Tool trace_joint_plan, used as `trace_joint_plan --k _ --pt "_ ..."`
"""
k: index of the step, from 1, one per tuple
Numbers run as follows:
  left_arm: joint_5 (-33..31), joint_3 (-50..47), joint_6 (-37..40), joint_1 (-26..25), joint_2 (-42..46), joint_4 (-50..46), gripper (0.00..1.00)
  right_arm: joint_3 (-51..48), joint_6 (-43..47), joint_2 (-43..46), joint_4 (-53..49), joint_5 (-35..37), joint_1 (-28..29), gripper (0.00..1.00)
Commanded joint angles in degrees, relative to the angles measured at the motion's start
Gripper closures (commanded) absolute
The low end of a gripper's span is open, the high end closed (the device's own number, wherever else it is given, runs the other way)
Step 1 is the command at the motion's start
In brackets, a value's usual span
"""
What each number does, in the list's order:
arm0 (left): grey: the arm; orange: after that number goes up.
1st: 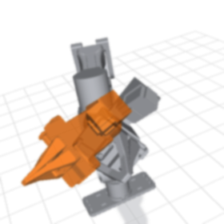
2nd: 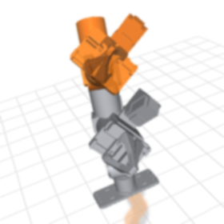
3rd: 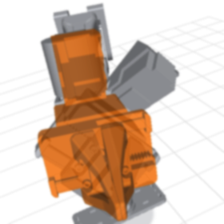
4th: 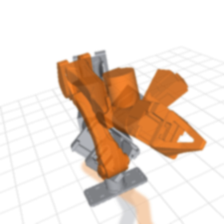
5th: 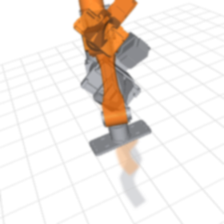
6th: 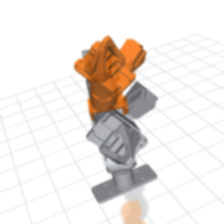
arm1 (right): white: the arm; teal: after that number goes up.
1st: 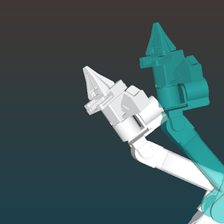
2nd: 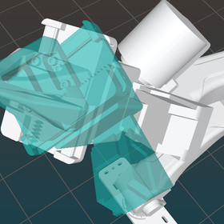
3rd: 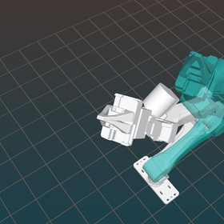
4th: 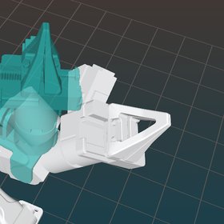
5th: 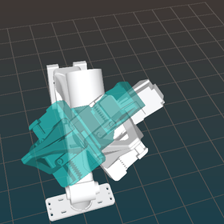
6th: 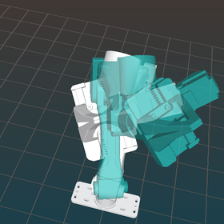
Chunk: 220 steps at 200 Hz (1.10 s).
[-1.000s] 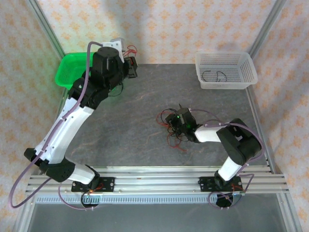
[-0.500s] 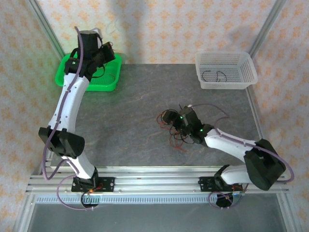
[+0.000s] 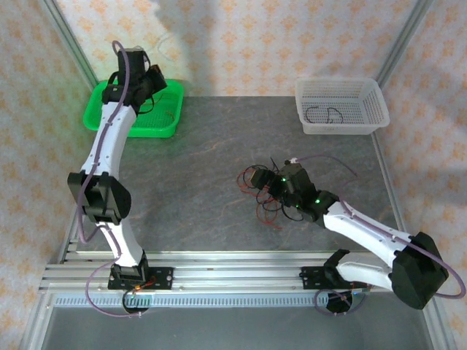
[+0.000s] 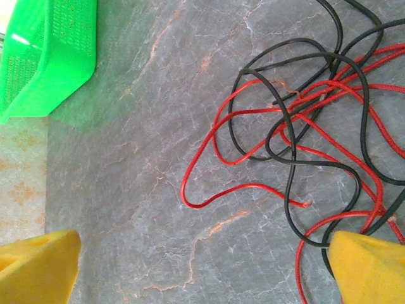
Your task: Untangle the cables
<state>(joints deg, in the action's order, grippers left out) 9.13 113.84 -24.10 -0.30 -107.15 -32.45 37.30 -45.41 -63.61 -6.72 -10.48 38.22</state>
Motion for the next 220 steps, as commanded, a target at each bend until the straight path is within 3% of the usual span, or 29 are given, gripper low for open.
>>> trace_joint_plan --k 1,91,201,220 --pt "-5.3 1.7 0.1 1.5 -1.8 1.1 1.0 1.5 1.2 1.6 -2.4 0.5 0.3 0.0" --pt "-11.4 -1.2 0.1 5.2 -10.9 4.3 1.0 -1.4 -0.5 4.5 -3.7 1.6 0.3 0.0" --pt "-0.2 -6.5 -4.0 5.2 -20.6 9.8 1.0 -0.7 -0.5 3.8 -5.8 3.1 0.3 0.0" --pt "1.4 -5.7 -4.5 5.2 -20.9 9.6 0.84 -0.1 -0.3 3.0 -5.8 3.0 0.3 0.0"
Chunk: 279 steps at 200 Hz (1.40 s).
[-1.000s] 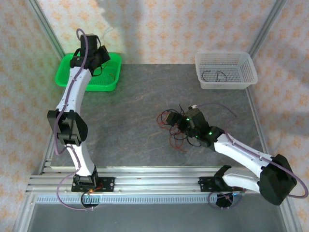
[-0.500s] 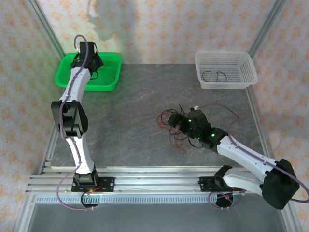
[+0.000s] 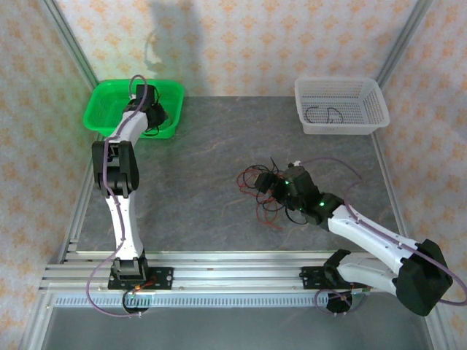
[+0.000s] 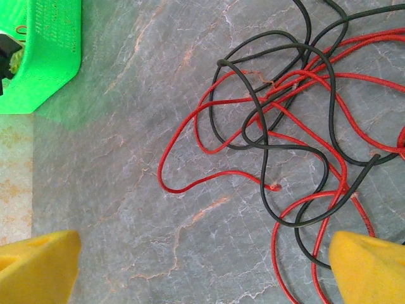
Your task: Untangle the cables
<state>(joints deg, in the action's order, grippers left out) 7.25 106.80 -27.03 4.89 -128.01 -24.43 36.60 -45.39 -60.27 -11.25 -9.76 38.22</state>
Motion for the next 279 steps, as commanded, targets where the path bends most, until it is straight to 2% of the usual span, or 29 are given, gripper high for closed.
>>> trace_joint_plan --k 1,40,78,144,206,230,279 --pt "3.3 1.4 -1.5 0.0 -0.1 1.6 0.83 0.6 -0.3 -0.4 -1.3 2.3 0.3 0.0" --pt "5.1 4.0 -1.6 -0.1 0.1 0.2 0.54 1.5 -0.1 -2.2 -0.3 1.9 0.3 0.0" --pt "5.9 6.5 -1.3 -0.1 0.8 -1.6 0.42 1.7 -0.1 -3.6 0.7 1.2 0.3 0.0" --pt "9.1 6.3 -2.0 -0.2 7.0 -1.0 0.39 2.2 -0.1 -3.9 0.3 1.5 0.3 0.0" --pt "10.6 -2.1 -2.8 -2.2 20.8 2.5 0.39 3.1 0.0 -6.2 0.1 3.1 0.3 0.02" --pt "10.6 -8.6 -3.3 -3.6 27.2 5.1 0.38 5.5 2.7 -9.3 -0.9 4.3 0.3 0.06" --pt "12.3 -22.8 -5.4 -6.2 38.4 9.4 0.38 12.4 9.3 -19.8 -1.8 7.2 -1.2 0.23"
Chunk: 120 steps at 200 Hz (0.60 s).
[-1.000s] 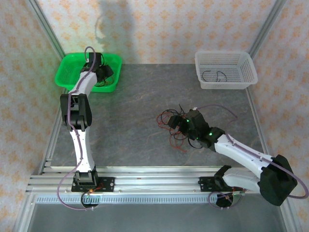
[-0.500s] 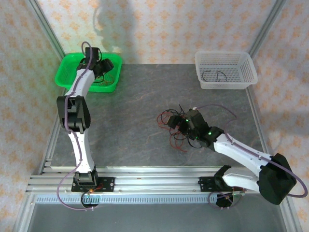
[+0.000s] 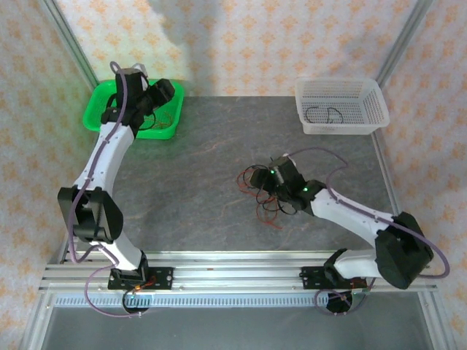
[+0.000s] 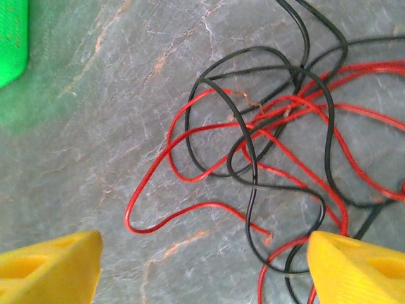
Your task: Untangle the cables
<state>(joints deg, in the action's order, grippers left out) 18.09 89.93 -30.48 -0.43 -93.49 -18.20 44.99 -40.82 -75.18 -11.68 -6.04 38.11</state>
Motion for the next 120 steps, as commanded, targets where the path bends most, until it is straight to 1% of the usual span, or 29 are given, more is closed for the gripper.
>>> trace_joint_plan --k 1,29,61,96,120 --pt "1.5 -6.2 -2.0 -0.9 4.1 3.3 0.38 4.2 4.8 -5.2 -1.4 3.5 -1.2 0.23" --pt "2.6 -12.8 -2.8 -1.8 10.3 4.8 0.38 7.7 7.0 -11.9 -1.5 4.0 -3.6 0.34" --pt "2.8 -16.6 -2.8 -2.3 15.9 4.4 0.37 11.1 8.4 -17.4 -1.7 4.4 -4.3 0.41" --pt "2.7 -19.1 -2.8 -2.4 19.3 3.8 0.37 12.1 8.3 -21.4 -0.3 3.2 -4.4 0.49" --pt "3.3 -20.2 -2.8 -2.6 19.9 3.5 0.37 12.6 8.2 -22.6 0.1 3.2 -4.3 0.57"
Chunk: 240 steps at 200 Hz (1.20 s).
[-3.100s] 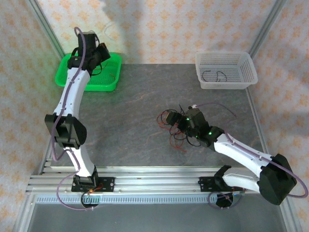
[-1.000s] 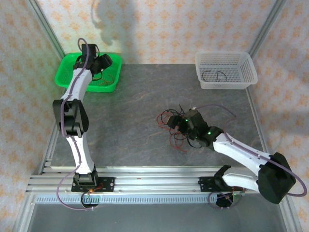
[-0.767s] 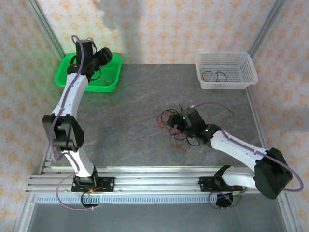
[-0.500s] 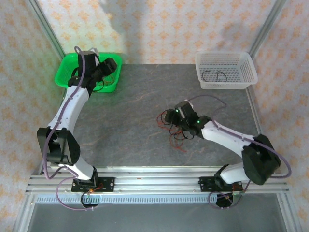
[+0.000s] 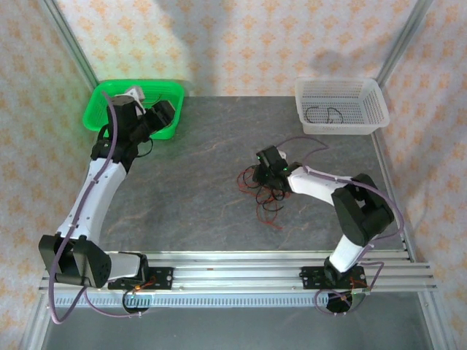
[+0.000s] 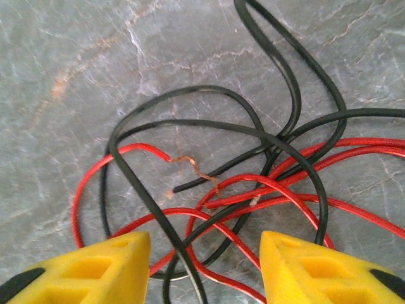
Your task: Untangle the cables
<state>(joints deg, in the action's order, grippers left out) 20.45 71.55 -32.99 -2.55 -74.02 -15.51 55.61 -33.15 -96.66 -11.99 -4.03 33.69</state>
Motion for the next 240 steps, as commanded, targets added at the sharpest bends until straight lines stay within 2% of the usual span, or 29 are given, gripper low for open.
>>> trace_joint_plan --k 1,11,29,36,45,94,179,192,213,240 --pt "0.9 -1.9 -0.2 -0.5 0.5 0.8 0.37 1.9 0.5 -1.2 0.4 1.3 0.1 0.58" --pt "1.2 -2.5 -0.2 -0.8 0.8 1.0 0.37 2.1 0.5 -1.4 0.5 1.4 0.1 0.63" --pt "1.4 -3.3 -0.2 -1.3 1.2 1.2 0.37 2.5 0.4 -1.6 0.6 1.1 0.1 0.77" --pt "1.3 -3.4 -0.3 -1.6 1.4 1.2 0.37 2.7 0.2 -1.5 0.6 0.8 0.1 0.85" --pt "1.2 -3.7 -0.3 -1.9 1.5 1.3 0.37 3.0 -0.1 -1.4 0.6 0.4 0.1 1.0" --pt "1.3 -6.4 -0.2 -3.7 2.0 2.0 0.37 5.7 -1.6 1.1 1.2 -2.6 2.8 1.0" --pt "1.6 -17.0 -0.2 -12.0 6.5 7.8 0.37 3.8 -2.4 11.1 6.4 -9.3 3.5 1.0" --pt "1.2 -18.8 -2.2 -13.3 6.9 9.2 0.38 3.2 -2.4 11.9 7.1 -10.3 3.2 1.0" --pt "1.7 -23.0 -3.5 -15.2 7.9 13.8 0.39 2.5 -2.7 12.7 7.9 -11.1 3.0 1.0" --pt "4.1 -30.7 -8.0 -15.8 10.0 24.7 0.4 1.5 -2.4 14.2 8.4 -11.3 2.9 1.0"
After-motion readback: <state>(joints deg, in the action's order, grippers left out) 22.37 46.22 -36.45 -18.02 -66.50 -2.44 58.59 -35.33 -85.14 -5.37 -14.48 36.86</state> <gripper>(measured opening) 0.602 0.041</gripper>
